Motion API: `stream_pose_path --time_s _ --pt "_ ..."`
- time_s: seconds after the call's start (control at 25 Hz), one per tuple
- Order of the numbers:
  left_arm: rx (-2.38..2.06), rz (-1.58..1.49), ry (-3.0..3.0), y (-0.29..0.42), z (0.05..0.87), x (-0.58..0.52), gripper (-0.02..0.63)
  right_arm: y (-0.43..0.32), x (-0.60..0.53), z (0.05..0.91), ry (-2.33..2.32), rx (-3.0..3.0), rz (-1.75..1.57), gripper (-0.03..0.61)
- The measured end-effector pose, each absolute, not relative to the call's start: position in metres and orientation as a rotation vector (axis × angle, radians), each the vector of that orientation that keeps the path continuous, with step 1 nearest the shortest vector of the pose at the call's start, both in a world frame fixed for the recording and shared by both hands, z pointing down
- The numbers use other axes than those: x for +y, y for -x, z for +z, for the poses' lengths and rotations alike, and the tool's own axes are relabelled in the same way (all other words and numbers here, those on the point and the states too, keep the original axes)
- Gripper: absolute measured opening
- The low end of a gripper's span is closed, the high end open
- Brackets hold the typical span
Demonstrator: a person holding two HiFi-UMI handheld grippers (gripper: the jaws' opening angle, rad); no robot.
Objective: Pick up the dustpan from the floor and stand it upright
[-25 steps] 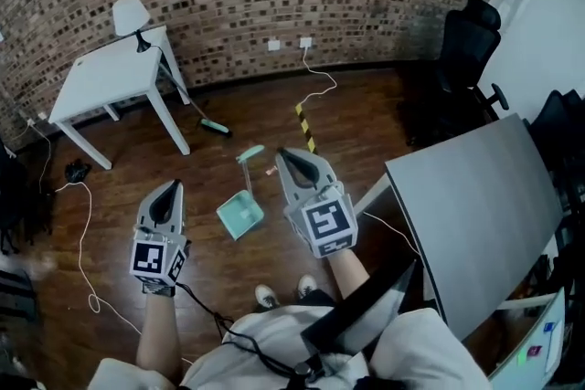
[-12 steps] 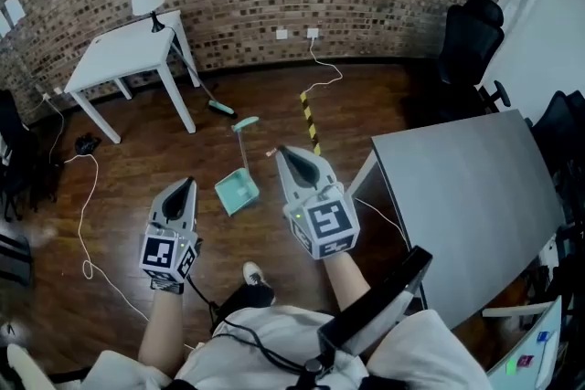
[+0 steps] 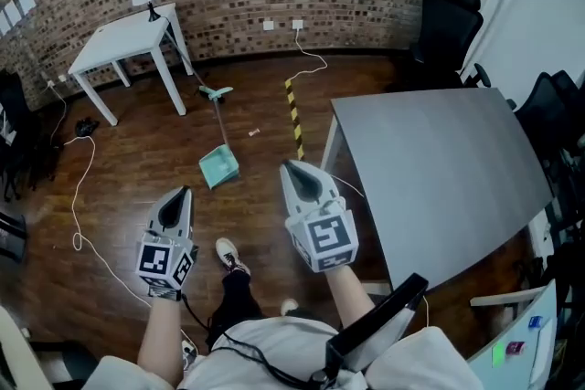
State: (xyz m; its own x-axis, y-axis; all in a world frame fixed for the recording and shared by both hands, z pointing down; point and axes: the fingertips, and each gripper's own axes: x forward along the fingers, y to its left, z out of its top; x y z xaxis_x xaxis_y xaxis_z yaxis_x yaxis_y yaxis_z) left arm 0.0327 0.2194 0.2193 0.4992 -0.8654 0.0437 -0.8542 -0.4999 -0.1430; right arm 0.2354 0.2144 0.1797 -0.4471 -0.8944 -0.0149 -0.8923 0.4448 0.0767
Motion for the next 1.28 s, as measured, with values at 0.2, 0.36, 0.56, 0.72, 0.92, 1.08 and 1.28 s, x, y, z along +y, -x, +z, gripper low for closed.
stream_pose_path --time_s 0.2,0.36,0.56,0.72,0.92,1.08,1.28 --pt "1.535 -0.168 2.610 -0.041 0.202 0.280 0.012 -0.237 0.271 0.169 -1.593 -2.677 -0.098 -0.017" --pt "1.525 -0.142 2.602 -0.041 0.186 0.302 0.012 -0.234 0.295 0.157 -1.597 -2.684 -0.118 -0.017" --pt "1.515 -0.162 2.589 -0.041 0.180 0.321 0.012 -0.228 0.313 0.154 -1.581 -2.712 -0.081 -0.018" --pt "1.476 -0.169 2.574 -0.036 0.168 0.321 0.012 -0.224 0.312 0.144 -1.577 -2.766 -0.043 -0.021" --pt "1.470 -0.163 2.570 -0.022 0.162 0.321 0.012 -0.201 0.308 0.135 -1.531 -2.803 -0.049 -0.021" --pt "1.467 -0.150 2.574 -0.018 0.162 0.318 0.012 -0.194 0.307 0.128 -1.527 -2.789 -0.085 -0.021" --pt "1.451 -0.131 2.582 -0.015 0.157 0.313 0.012 -0.190 0.303 0.126 -1.531 -2.771 -0.098 -0.021"
